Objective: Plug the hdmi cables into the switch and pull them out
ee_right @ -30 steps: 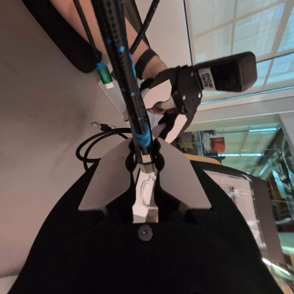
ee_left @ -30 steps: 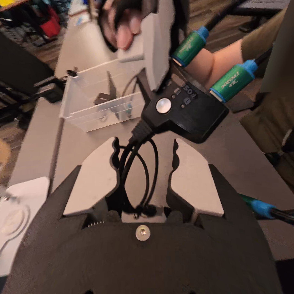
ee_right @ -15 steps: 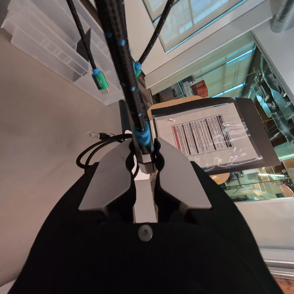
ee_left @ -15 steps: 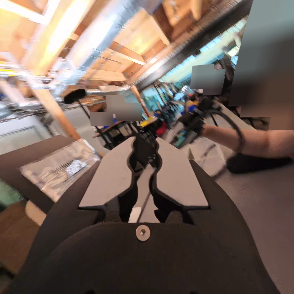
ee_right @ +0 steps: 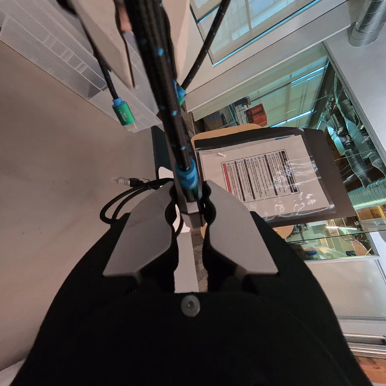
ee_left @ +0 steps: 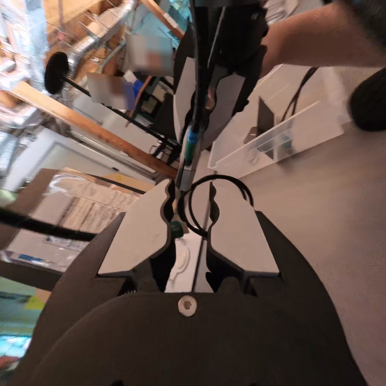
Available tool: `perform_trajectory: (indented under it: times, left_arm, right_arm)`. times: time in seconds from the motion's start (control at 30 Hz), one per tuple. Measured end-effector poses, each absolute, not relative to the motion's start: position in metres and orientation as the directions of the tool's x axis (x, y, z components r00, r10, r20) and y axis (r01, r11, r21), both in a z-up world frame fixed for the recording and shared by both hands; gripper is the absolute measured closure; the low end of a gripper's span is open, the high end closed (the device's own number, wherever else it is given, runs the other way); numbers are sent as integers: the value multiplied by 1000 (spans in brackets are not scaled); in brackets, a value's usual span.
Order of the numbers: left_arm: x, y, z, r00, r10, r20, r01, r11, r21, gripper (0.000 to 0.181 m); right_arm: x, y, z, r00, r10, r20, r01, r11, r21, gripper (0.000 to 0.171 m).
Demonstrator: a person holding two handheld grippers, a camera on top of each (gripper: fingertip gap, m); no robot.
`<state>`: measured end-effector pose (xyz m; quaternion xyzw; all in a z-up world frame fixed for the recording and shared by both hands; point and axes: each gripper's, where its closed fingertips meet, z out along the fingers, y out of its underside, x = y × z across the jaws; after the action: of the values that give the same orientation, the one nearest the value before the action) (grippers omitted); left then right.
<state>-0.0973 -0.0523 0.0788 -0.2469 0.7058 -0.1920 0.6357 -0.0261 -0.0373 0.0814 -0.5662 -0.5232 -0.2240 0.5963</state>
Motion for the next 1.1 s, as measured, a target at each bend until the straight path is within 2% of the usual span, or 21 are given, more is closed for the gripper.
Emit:
perform_trajectory:
  times: [0.17,0.3,0.4,0.57,0.73,0.87,1.1]
  left_arm:
    - [-78,-39,74,96,-462,-881,-106,876,-471,142]
    - [-78,-42,67,66,-448,-892,-79,889,-452,142]
    - [-79,-45,67,88,-376,-922,-58,922,-382,151]
    - [-75,-41,60,89,-310,-947,-100,943,-318,151]
    - [-75,-39,55,59,-345,-937,-83,933,-349,152]
    - [-74,-39,45,-23,-320,-947,-144,939,-313,159]
    - [-74,-44,49,-20,-261,-965,-178,951,-253,159]
  right_arm:
    - [-35,-38,79,330,339,881,854,290,-432,147]
    - [-45,-37,73,312,367,876,848,308,-431,148]
    - [-56,-38,69,291,383,877,836,344,-428,148]
    - [-70,-41,67,289,418,861,791,402,-461,149]
    - [-76,-44,65,268,419,868,769,449,-455,151]
    - [-73,-39,57,230,399,888,805,434,-404,151]
    - [-56,-34,57,184,309,933,873,384,-300,146]
